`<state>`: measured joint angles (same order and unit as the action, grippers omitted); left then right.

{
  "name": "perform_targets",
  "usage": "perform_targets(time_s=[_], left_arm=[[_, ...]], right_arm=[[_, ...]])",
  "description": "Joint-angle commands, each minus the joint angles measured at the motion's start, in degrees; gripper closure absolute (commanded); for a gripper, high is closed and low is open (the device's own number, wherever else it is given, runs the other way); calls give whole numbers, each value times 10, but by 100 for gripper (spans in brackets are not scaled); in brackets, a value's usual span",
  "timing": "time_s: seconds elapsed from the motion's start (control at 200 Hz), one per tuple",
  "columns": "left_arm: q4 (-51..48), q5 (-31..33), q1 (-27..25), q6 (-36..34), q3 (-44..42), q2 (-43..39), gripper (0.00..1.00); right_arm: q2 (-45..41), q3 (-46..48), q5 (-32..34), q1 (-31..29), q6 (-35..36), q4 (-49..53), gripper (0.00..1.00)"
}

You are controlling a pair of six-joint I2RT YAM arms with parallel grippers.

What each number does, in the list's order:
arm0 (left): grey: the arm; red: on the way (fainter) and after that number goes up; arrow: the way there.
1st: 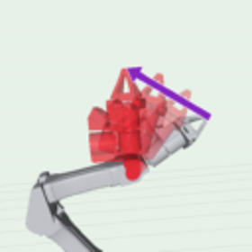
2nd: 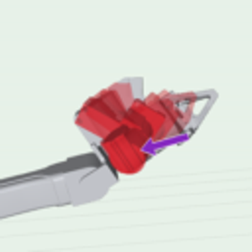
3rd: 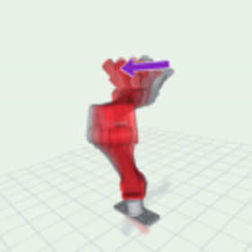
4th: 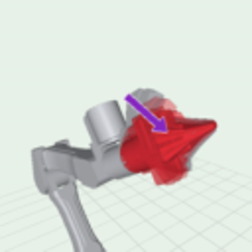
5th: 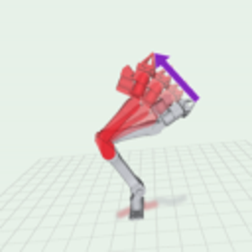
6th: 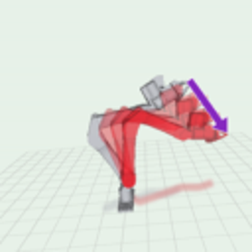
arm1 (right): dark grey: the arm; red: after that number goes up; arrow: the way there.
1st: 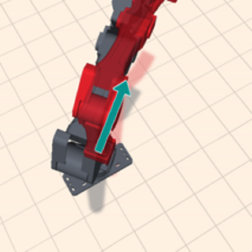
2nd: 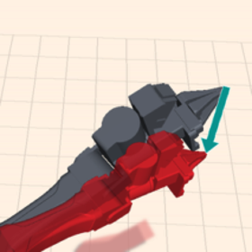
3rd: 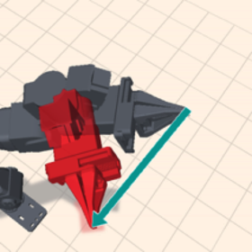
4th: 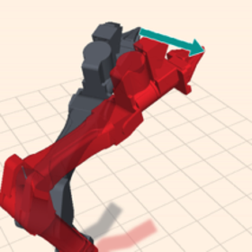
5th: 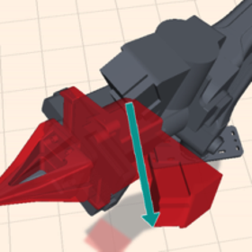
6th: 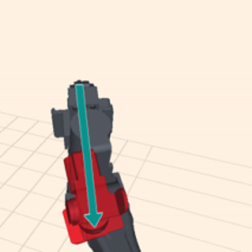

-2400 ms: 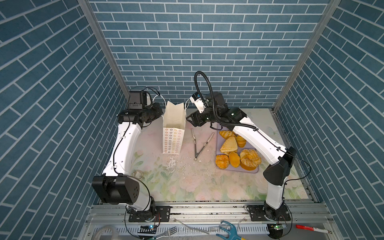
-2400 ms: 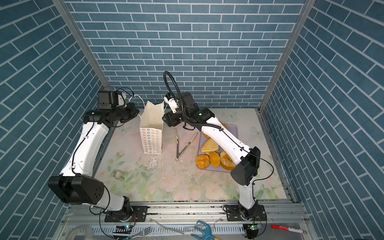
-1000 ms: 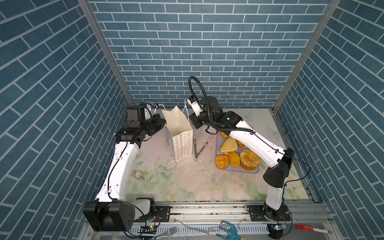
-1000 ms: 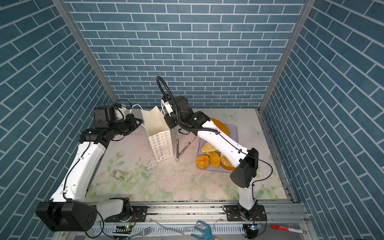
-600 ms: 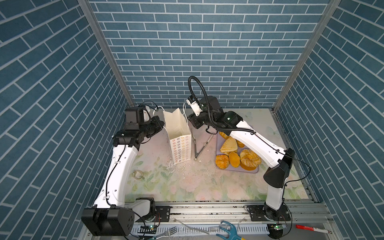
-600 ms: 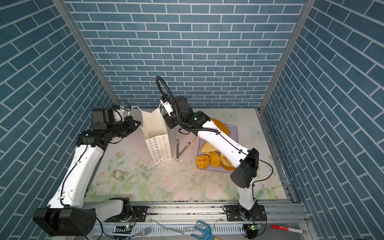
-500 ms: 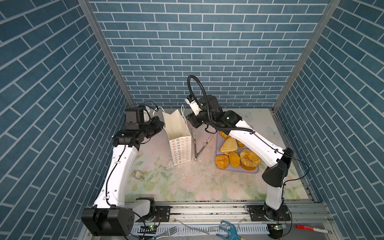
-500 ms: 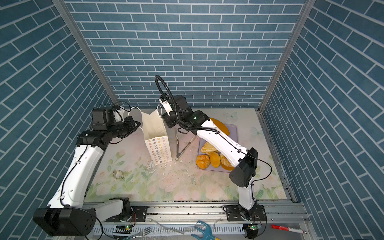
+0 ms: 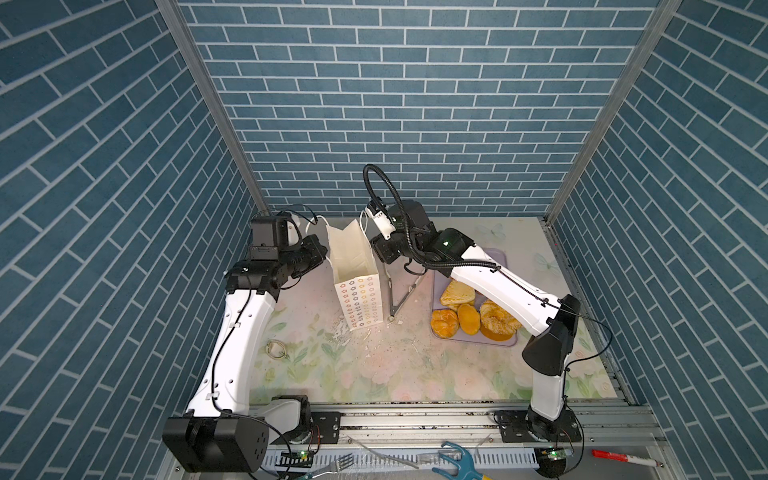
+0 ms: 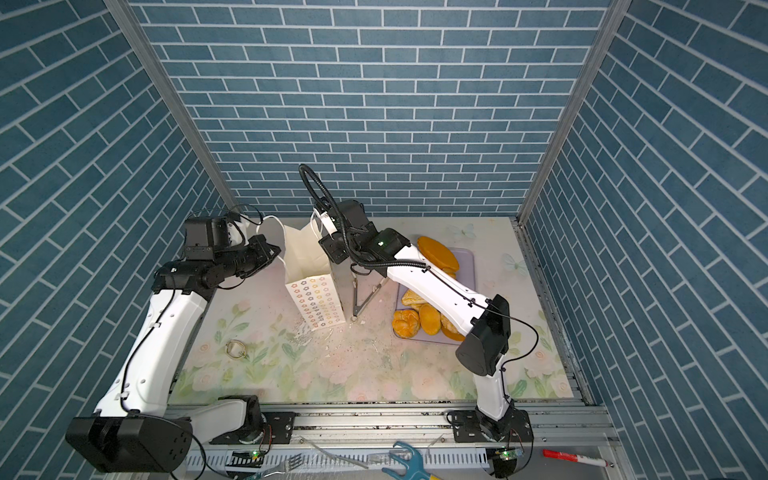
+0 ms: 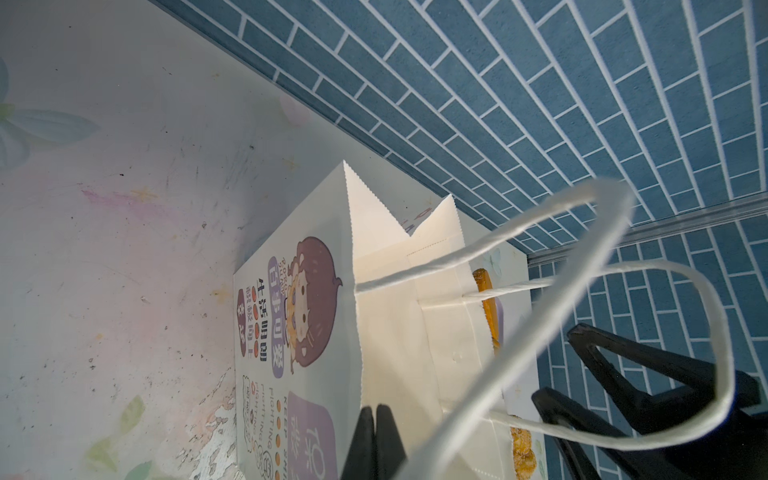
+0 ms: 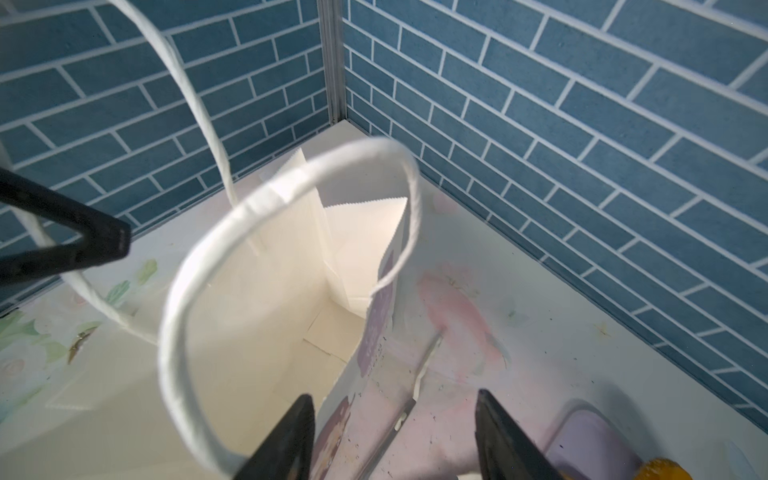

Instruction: Place the fake bread into the paper bag

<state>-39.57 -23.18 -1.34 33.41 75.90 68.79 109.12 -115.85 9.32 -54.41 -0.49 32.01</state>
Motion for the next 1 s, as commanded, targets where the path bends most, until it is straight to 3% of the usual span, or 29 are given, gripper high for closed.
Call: perform_targets(time_s=[0.0, 0.325, 0.565, 0.74, 0.995], left_arm=[[-3, -1, 3, -13, 7, -2, 98], [-25, -15, 3, -35, 23, 9, 99], [-31, -12, 3, -40, 24, 7, 99], [-37, -11, 3, -48, 26, 12, 99], [-45, -6, 3, -61, 36, 20, 98]], right_arm=[[-57, 4, 8, 2, 29, -30, 36], [-38, 2, -134, -3, 40, -22, 39], [15, -53, -152, -6, 38, 7, 44], [31, -66, -100, -9, 35, 14, 64], [-19, -5, -51, -21, 30, -25, 90]])
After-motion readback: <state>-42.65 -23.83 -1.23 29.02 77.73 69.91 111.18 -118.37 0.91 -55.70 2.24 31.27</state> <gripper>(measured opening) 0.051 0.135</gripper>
